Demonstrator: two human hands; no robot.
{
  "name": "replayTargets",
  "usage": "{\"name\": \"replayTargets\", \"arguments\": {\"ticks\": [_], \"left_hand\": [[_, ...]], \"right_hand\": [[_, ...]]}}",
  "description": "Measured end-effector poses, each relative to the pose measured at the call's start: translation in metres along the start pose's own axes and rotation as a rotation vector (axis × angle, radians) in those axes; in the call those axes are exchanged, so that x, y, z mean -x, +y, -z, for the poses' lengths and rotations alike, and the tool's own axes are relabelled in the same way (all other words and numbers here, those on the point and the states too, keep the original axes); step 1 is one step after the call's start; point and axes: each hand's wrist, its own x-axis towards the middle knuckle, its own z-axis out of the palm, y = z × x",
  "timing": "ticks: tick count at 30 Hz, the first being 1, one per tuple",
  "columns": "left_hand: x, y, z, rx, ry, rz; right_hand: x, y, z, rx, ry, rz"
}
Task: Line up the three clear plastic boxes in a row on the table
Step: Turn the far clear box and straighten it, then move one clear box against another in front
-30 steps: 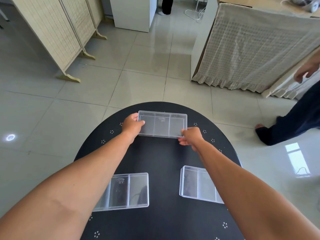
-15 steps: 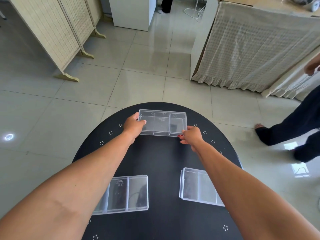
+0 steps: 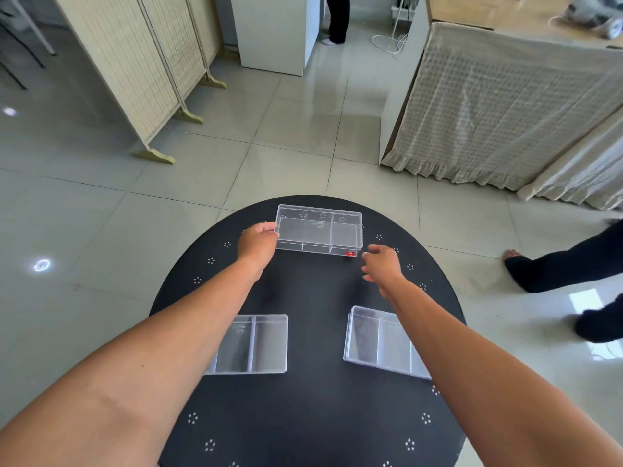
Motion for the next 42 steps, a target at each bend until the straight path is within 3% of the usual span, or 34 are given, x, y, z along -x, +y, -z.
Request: {"name": "replayTargets", "arguments": {"ticks": [5, 15, 26, 29, 35, 42], "left_hand": [[0.041, -0.009, 0.011, 0.055, -0.023, 0.001], [0.116, -0.056, 0.048, 0.014, 0.046, -0.005], [0.124, -0.13, 0.129, -0.334, 0.285, 0.066], [0.119, -0.146, 0.142, -0.259, 0.23, 0.112], [0.11, -0.165, 0.156, -0.112, -0.029, 0.162], [0.132, -0.161, 0.155, -0.063, -0.093, 0.105]], "right_hand": [[0.042, 0.008, 0.006, 0.018, -0.005, 0.128], [0.12, 0.044, -0.029, 0.115, -0.195, 0.209], [0.164, 0.086, -0.088, 0.295, -0.228, 0.149], [0.171, 0.089, -0.104, 0.274, -0.247, 0.11], [0.182, 0.099, -0.125, 0.185, -0.234, 0.078], [0.196, 0.113, -0.13, 0.107, -0.234, 0.068]]}}
